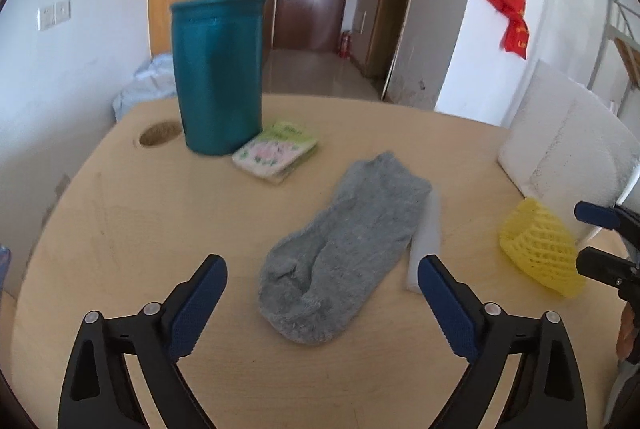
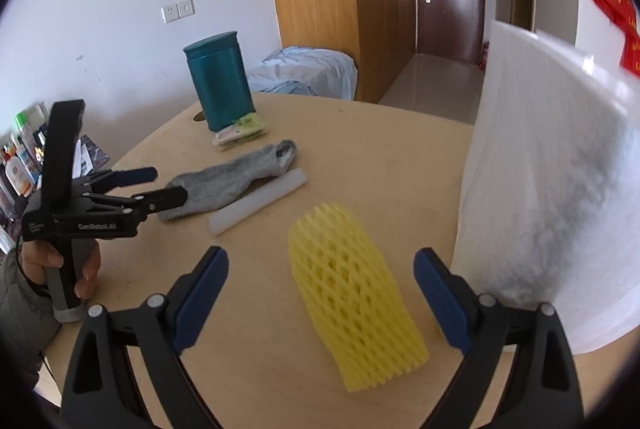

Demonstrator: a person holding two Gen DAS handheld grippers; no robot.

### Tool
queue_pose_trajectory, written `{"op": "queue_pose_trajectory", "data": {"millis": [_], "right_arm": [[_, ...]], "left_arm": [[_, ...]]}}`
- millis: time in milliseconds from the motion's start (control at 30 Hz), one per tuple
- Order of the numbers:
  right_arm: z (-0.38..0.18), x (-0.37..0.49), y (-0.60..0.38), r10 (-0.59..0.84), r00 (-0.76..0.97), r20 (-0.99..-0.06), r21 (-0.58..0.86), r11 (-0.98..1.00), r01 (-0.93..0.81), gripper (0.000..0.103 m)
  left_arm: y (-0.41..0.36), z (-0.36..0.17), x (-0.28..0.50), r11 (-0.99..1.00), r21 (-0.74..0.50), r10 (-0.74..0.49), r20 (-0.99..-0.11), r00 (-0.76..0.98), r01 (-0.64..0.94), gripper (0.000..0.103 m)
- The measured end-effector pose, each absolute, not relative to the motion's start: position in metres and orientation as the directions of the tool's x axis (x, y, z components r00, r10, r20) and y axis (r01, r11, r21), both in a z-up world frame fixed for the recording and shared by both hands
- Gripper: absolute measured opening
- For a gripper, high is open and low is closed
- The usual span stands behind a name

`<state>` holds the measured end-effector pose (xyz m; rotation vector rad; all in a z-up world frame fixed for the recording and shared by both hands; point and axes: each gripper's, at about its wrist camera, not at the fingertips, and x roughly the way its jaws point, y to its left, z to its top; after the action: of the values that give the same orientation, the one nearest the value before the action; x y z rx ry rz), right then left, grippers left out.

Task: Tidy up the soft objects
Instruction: 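Move the right tool toward the yellow mesh sleeve and the left tool toward the grey sock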

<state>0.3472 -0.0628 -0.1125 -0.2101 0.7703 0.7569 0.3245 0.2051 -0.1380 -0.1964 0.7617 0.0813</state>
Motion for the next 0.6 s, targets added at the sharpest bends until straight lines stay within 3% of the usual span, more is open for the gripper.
{"op": "queue_pose_trajectory", "data": {"millis": [500,600], "right_arm": [[-0.125,0.353,-0.057,0.512,0.463,-0.724,0.081,0.729,-0.68,0.094],[-0.127,0.355,-0.056,0.515,0.453,-0.728,0.096,0.73,-0.676,0.09]], "left_arm": [[0.211,-0.152,0.339,0.969,-0.182,-0.028,-0.751,0.659,-0.167,0.08],[0.209,-0.152,0.338,0.971,-0.176,-0.027,-0.751,0.659,-0.16,0.072]]}}
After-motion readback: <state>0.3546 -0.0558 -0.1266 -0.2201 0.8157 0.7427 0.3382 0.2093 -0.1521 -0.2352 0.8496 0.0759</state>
